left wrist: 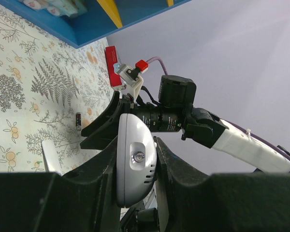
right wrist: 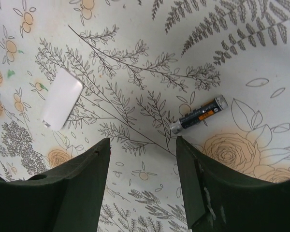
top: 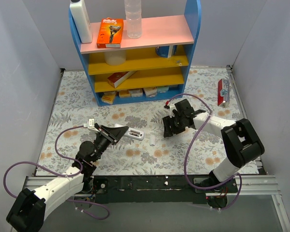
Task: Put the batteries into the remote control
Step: Adjust the battery at the center of the board.
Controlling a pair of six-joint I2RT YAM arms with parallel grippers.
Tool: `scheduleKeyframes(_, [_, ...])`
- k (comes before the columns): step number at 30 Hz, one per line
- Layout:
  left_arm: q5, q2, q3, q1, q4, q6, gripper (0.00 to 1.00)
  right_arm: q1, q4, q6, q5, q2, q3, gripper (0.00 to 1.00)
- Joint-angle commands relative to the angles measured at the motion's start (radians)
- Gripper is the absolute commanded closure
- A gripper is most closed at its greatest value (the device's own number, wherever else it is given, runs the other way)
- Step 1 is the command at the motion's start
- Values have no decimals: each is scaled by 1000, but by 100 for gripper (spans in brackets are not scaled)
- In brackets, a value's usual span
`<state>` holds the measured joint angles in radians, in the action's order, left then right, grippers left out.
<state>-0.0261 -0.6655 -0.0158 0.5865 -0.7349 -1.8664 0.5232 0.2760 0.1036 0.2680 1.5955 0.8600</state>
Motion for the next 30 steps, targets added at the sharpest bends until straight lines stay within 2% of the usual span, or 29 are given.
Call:
scheduleKeyframes(1, [-3,12,76,4,-8,4,100,1,-40,8,25,57,-10,36])
scheduleKeyframes(21, [0,26,74,4,5,3,100,3,-113,28,76,164,76,36])
scheduleKeyframes(25, [0,32,73,4,12,4,100,6,-100,-8,97,169,123,36])
scheduleKeyframes(30, [3,44,73,4,25,7,100,26,-9,-131,94,106,200,36])
